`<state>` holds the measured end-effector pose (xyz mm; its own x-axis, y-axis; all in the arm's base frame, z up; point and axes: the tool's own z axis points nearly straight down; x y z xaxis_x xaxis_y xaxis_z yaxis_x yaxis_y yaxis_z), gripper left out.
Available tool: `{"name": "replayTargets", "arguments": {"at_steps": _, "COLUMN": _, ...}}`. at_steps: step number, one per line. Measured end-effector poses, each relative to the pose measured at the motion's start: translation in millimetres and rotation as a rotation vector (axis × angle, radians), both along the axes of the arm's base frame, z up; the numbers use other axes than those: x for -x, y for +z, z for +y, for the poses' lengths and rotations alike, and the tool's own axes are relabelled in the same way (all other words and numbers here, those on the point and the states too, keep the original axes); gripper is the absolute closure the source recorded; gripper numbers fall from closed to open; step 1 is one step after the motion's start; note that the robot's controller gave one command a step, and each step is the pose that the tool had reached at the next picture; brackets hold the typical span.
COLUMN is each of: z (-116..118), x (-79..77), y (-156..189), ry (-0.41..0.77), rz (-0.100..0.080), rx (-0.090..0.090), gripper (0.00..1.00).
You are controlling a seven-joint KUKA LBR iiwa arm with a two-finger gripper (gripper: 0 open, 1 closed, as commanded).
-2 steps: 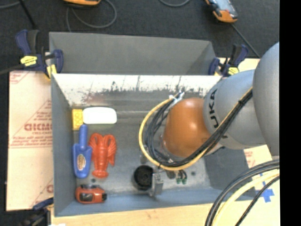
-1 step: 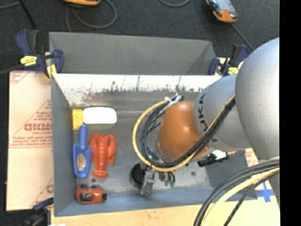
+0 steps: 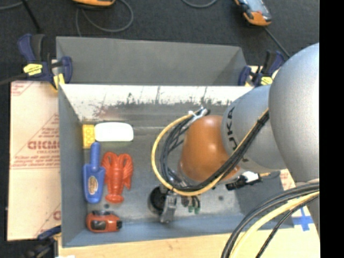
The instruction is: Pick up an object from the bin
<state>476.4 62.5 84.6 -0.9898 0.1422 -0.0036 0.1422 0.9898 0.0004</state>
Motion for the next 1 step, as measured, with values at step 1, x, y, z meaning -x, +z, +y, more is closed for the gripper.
{"name": "replayTargets", "arguments": {"at_steps": 1, "z": -7.3, "x": -36.0, "y": 131.5, "ry": -0.001, "rz": 0.001, "rx": 0.000, "gripper": 1.00}}
